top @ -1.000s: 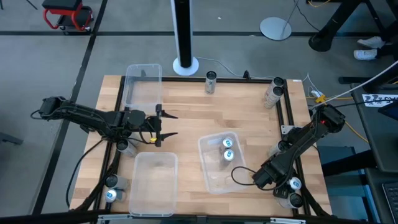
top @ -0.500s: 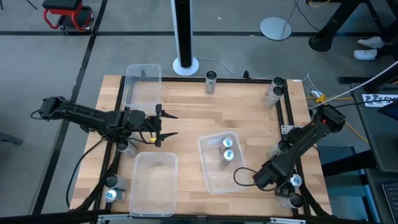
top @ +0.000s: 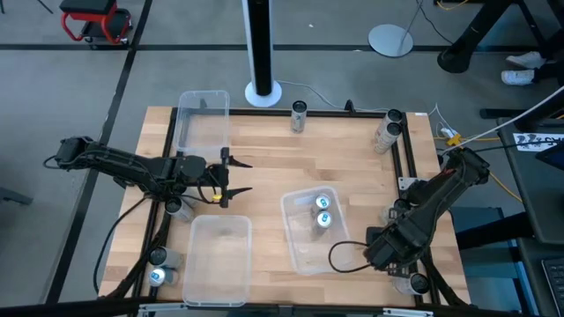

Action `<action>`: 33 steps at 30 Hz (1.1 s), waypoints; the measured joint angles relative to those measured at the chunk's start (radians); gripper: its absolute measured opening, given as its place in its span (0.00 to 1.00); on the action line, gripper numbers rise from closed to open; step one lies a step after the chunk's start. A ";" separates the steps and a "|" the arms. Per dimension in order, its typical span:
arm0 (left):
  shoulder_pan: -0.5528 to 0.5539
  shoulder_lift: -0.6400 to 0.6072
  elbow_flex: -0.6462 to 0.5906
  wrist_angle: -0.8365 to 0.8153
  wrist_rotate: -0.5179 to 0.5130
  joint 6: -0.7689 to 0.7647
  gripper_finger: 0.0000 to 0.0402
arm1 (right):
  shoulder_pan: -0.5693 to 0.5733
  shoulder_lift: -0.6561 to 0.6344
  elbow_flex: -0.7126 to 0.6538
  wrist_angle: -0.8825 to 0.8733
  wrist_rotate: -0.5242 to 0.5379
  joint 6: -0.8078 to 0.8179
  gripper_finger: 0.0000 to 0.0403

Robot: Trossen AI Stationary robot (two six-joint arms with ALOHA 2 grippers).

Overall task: Sort soda cans
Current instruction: Put the right blue soda can into the bottom right transparent bin

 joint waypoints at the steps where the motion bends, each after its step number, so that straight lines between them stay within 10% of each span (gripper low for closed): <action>1: 0.000 0.000 0.000 0.000 0.000 0.000 0.76 | 0.000 0.000 0.011 -0.001 0.028 0.000 0.52; 33: 0.000 0.000 0.000 0.007 0.030 -0.010 0.76 | -0.092 -0.025 -0.018 -0.003 0.709 0.019 0.52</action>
